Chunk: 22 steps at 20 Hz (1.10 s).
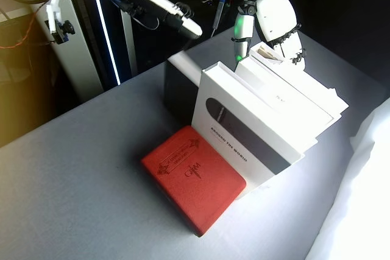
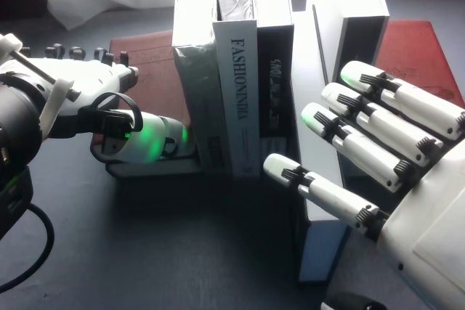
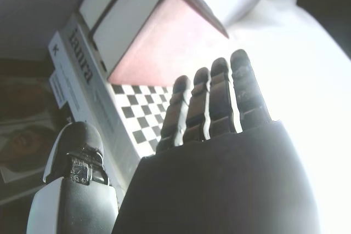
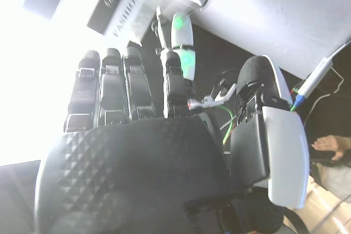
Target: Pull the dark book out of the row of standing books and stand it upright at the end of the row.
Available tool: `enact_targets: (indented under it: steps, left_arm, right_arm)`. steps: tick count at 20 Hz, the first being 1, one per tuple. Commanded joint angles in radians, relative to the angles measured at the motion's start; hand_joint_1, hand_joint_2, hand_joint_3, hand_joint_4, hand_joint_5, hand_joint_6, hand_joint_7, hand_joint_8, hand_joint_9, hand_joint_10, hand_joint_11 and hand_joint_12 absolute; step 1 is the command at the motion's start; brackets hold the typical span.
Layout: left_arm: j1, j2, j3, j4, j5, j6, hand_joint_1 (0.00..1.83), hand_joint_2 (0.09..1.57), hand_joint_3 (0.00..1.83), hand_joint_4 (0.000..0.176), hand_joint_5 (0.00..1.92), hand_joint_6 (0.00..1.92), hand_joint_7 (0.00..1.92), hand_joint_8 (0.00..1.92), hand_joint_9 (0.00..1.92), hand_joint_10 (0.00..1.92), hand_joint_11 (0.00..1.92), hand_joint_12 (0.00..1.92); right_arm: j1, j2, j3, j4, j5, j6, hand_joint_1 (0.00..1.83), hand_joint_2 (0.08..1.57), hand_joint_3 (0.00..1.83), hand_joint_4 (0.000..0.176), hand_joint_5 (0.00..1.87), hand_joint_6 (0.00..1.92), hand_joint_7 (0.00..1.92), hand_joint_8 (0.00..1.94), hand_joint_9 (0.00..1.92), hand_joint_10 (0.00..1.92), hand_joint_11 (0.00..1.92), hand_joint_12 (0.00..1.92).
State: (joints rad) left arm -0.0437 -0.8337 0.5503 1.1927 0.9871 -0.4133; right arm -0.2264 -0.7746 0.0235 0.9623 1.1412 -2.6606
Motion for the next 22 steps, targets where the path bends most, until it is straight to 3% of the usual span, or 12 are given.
enact_targets:
  steps: [1, 5, 11, 13, 15, 22]
  left_arm:
    - [-0.011, 0.008, 0.000, 0.078, 0.012, 0.000, 0.00, 1.23, 0.00, 0.000, 0.01, 0.00, 0.00, 0.00, 0.00, 0.00, 0.00, 0.00]
    - [-0.013, 0.008, -0.002, 0.078, 0.012, 0.000, 0.00, 1.23, 0.00, 0.000, 0.04, 0.01, 0.02, 0.00, 0.00, 0.00, 0.00, 0.00]
    - [-0.013, 0.008, -0.005, 0.079, 0.016, 0.002, 0.00, 1.23, 0.00, 0.000, 0.06, 0.01, 0.03, 0.01, 0.02, 0.01, 0.00, 0.00]
    - [-0.014, 0.008, -0.008, 0.079, 0.015, 0.012, 0.00, 1.24, 0.00, 0.000, 0.04, 0.00, 0.02, 0.00, 0.00, 0.00, 0.00, 0.00]
    - [-0.013, 0.008, -0.014, 0.078, 0.016, 0.011, 0.00, 1.24, 0.00, 0.000, 0.05, 0.00, 0.03, 0.01, 0.01, 0.00, 0.00, 0.00]
    - [-0.014, 0.008, -0.020, 0.085, 0.028, 0.002, 0.00, 1.24, 0.00, 0.000, 0.05, 0.01, 0.03, 0.01, 0.01, 0.00, 0.00, 0.00]
  right_arm:
    - [0.016, 0.009, -0.010, -0.101, 0.060, 0.000, 0.00, 1.17, 0.00, 0.000, 0.00, 0.00, 0.00, 0.00, 0.00, 0.00, 0.00, 0.00]
    - [0.051, 0.009, 0.005, -0.134, 0.065, 0.072, 0.00, 1.16, 0.00, 0.000, 0.00, 0.00, 0.00, 0.00, 0.00, 0.00, 0.00, 0.00]
    - [0.088, 0.016, 0.096, -0.271, 0.068, 0.371, 0.00, 1.16, 0.00, 0.000, 0.00, 0.00, 0.00, 0.00, 0.00, 0.00, 0.00, 0.00]
    - [0.113, 0.044, 0.107, -0.274, 0.007, 0.490, 0.00, 1.17, 0.00, 0.000, 0.00, 0.00, 0.00, 0.00, 0.00, 0.00, 0.00, 0.00]
    - [0.159, 0.091, 0.120, -0.274, -0.131, 0.595, 0.00, 1.16, 0.00, 0.000, 0.00, 0.00, 0.00, 0.00, 0.00, 0.00, 0.00, 0.00]
    - [0.180, 0.116, 0.142, -0.196, -0.284, 0.615, 0.00, 1.16, 0.00, 0.000, 0.01, 0.00, 0.00, 0.00, 0.00, 0.00, 0.00, 0.00]
